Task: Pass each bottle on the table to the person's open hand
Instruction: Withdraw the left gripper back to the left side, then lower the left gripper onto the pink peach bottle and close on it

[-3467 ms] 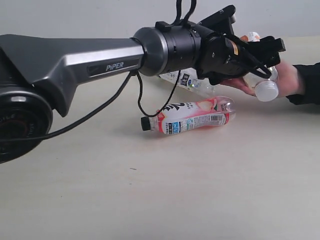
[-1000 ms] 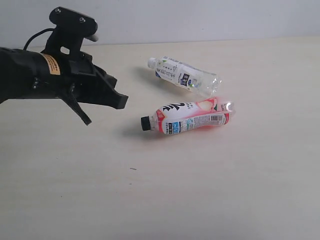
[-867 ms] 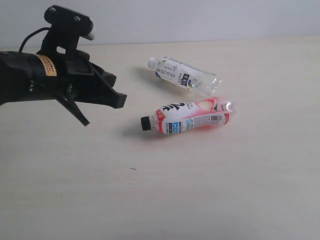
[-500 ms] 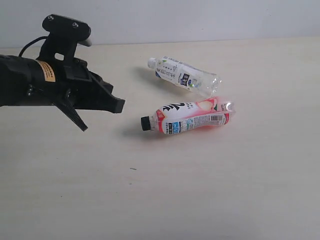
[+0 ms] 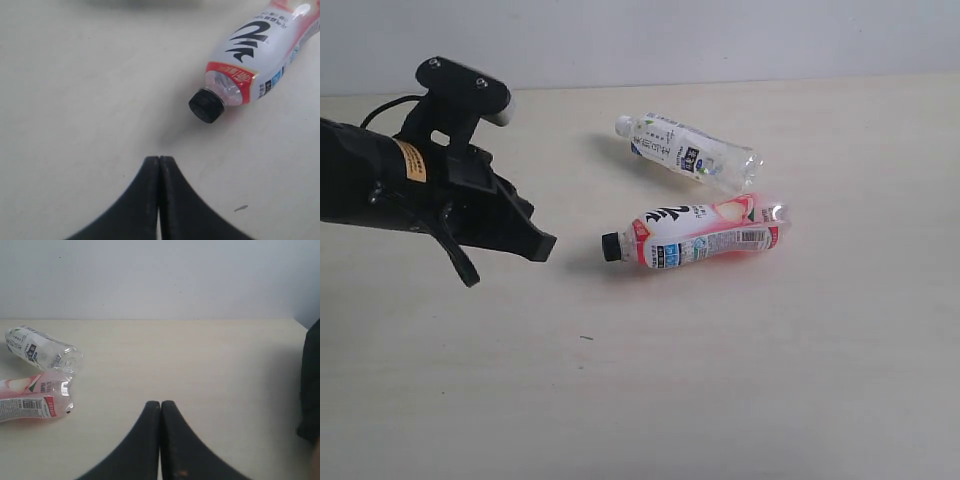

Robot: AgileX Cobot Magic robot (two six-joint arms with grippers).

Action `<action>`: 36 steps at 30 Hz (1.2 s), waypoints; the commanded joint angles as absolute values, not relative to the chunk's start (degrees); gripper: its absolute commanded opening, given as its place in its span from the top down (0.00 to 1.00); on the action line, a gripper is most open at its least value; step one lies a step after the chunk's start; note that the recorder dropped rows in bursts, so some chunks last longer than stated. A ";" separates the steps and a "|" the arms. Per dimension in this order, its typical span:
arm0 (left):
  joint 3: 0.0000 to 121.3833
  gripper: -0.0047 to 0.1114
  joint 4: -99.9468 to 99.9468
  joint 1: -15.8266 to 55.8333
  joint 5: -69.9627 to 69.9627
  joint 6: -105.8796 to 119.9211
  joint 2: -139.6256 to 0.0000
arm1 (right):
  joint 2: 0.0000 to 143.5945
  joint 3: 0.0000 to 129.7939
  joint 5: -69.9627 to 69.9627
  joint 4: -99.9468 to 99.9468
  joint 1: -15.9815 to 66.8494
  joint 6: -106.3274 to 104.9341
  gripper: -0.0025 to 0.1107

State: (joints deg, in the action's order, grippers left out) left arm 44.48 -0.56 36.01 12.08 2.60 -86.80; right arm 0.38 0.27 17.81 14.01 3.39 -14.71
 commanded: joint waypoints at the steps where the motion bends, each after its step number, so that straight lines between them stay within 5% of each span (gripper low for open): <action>1: 45.64 0.96 -0.68 35.88 17.41 2.94 -86.56 | 0.00 0.00 17.73 13.73 3.03 -14.89 0.98; 13: 60.64 0.96 -0.68 35.88 41.47 2.75 -86.69 | 0.00 0.00 17.73 13.73 3.03 -14.89 0.98; 25: 62.55 0.96 -0.80 35.88 47.36 8.03 -91.67 | 0.00 0.00 17.73 13.73 3.03 -14.89 0.98; 36: 83.52 0.96 -5.88 35.99 62.41 24.62 -104.69 | 0.00 0.00 17.73 13.73 3.03 -14.89 0.98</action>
State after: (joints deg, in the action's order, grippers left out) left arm 79.13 -3.44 36.01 58.72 18.59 -102.42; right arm 0.38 0.27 17.81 14.01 3.39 -14.71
